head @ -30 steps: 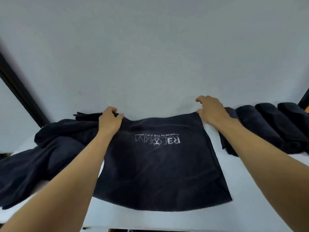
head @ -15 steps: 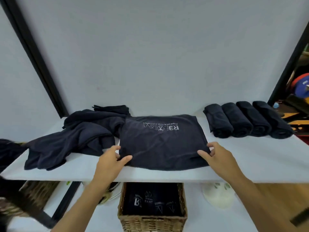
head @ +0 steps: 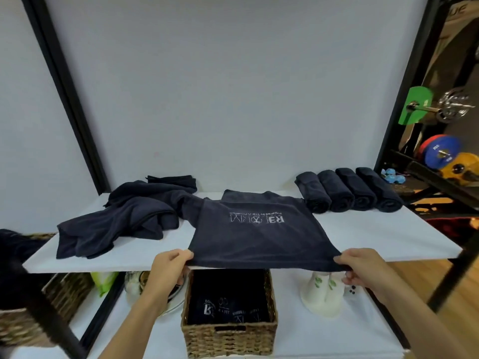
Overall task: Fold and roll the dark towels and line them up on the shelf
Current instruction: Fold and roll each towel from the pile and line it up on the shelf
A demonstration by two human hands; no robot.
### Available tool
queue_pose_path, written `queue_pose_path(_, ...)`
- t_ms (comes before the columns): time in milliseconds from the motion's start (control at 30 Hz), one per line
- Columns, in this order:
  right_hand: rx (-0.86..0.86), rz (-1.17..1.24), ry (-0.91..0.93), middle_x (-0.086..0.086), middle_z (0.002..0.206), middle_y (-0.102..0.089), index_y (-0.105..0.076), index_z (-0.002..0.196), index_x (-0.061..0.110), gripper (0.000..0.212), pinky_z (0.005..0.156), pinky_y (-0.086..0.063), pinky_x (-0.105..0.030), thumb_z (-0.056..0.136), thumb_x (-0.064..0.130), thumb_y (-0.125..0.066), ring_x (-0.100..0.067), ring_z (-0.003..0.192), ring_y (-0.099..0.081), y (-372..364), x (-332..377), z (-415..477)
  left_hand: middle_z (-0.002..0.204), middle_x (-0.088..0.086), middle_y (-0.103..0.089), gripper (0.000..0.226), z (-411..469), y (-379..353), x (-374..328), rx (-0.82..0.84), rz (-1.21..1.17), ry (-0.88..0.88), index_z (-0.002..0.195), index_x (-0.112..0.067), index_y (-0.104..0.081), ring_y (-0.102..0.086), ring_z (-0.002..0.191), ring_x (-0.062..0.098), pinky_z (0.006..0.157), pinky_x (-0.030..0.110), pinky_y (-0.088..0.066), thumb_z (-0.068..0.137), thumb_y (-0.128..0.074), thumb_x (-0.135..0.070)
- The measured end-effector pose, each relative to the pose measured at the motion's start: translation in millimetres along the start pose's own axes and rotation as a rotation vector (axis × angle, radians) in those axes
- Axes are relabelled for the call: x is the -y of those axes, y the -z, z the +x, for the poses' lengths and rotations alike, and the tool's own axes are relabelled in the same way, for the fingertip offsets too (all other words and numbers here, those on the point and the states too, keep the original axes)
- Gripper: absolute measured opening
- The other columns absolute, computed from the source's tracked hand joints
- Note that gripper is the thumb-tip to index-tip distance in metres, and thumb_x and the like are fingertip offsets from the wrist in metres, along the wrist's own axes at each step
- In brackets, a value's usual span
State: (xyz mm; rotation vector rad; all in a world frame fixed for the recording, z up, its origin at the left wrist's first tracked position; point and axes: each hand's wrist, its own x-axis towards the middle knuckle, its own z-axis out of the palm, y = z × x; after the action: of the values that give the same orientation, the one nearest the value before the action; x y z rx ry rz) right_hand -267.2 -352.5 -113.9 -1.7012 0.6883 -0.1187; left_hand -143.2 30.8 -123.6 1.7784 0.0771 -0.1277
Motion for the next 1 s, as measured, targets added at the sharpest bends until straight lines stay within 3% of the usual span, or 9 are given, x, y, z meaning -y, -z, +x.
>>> queue_pose_path(100,0.091,-0.168,-0.010,0.001,0.059,-0.045,-0.048,0.055,0.018,0.040,0.053,-0.042,-0.029,0.083,0.031,-0.073,-0.017,0.058,-0.042,3.3,-1.7,-7.4,0.064,0.010,-0.048,0.044,-21.7,5.9,7.3,0.085,0.029,-0.041,0.052,-0.019,-0.043,-0.034,0.049,0.014,0.046,0.021,-0.026,0.090,-0.065,-0.017)
queue_pose_path(167,0.130,-0.245,-0.011,0.005,0.056,-0.050,-0.051,0.047,0.023,0.040,0.054,-0.035,-0.027,0.082,0.029,-0.070,-0.014,0.059,-0.044,6.1,-2.4,-6.0,0.080,0.007,-0.063,0.047,-28.5,7.7,8.0,0.068,0.037,-0.082,0.051,-0.015,-0.038,-0.035,0.050,0.014,0.050,0.026,-0.028,0.089,-0.065,-0.011)
queue_pose_path(267,0.183,-0.234,-0.039,0.003,0.056,-0.050,-0.056,0.054,0.022,0.030,0.050,-0.028,-0.026,0.081,0.028,-0.068,-0.009,0.050,-0.041,10.0,1.4,-4.9,0.102,-0.003,-0.069,0.047,-30.5,7.1,6.5,0.065,0.055,-0.116,0.050,-0.014,-0.038,-0.036,0.050,0.013,0.055,0.028,-0.029,0.089,-0.061,-0.004)
queue_pose_path(400,0.336,-0.380,-0.038,-0.001,0.071,-0.069,-0.067,0.068,0.019,0.022,0.051,-0.029,-0.022,0.082,0.036,-0.071,-0.012,0.063,-0.042,0.8,9.8,-1.0,0.098,-0.007,-0.067,0.052,-28.9,-1.6,-1.2,0.069,0.133,-0.148,0.043,-0.018,-0.045,-0.041,0.053,0.013,0.052,0.023,-0.033,0.092,-0.061,-0.008)
queue_pose_path(500,0.367,-0.352,0.047,-0.002,0.086,-0.075,-0.069,0.083,0.016,0.009,0.053,-0.033,-0.020,0.086,0.023,-0.064,-0.013,0.071,-0.046,-1.6,19.0,8.1,0.071,-0.006,-0.056,0.038,-19.9,-5.8,-11.1,0.056,0.055,-0.165,0.059,-0.005,-0.052,-0.035,0.052,0.018,0.045,0.020,-0.027,0.094,-0.060,-0.015)
queue_pose_path(600,0.395,-0.414,-0.009,0.001,0.092,-0.076,-0.067,0.089,0.016,0.020,0.056,-0.038,-0.022,0.089,0.035,-0.062,-0.008,0.075,-0.063,8.2,37.5,16.6,0.061,0.003,-0.037,0.036,-2.5,-3.4,-34.5,0.040,0.019,-0.282,0.069,-0.002,-0.047,-0.032,0.057,0.018,0.048,0.024,-0.026,0.096,-0.057,-0.024)
queue_pose_path(767,0.513,-0.793,-0.191,0.007,0.107,-0.067,-0.063,0.106,0.027,0.028,0.052,-0.042,-0.017,0.085,0.045,-0.064,-0.005,0.083,-0.072,-3.7,9.9,11.8,0.054,-0.002,-0.049,0.030,19.9,-9.6,-44.9,0.100,0.127,-0.348,0.076,-0.013,-0.057,-0.042,0.048,0.011,0.045,0.018,-0.034,0.099,-0.052,-0.031)
queue_pose_path(867,0.428,-0.662,-0.141,0.012,0.109,-0.062,-0.054,0.112,0.034,0.027,0.059,-0.049,-0.017,0.088,0.042,-0.063,-0.006,0.089,-0.069,-23.5,-22.3,2.0,0.065,0.003,-0.065,0.029,15.0,-14.1,-28.2,0.128,0.105,-0.289,0.079,-0.013,-0.055,-0.055,0.045,0.021,0.039,0.020,-0.037,0.101,-0.048,-0.030)
queue_pose_path(1000,0.223,-0.305,0.023,0.005,0.103,-0.067,-0.063,0.103,0.023,0.019,0.066,-0.048,-0.023,0.089,0.036,-0.066,-0.013,0.092,-0.067,-39.6,-48.5,-6.9,0.070,0.012,-0.070,0.029,-0.8,-10.8,-15.3,0.108,0.065,-0.240,0.078,-0.016,-0.055,-0.063,0.051,0.028,0.042,0.025,-0.042,0.101,-0.048,-0.031)
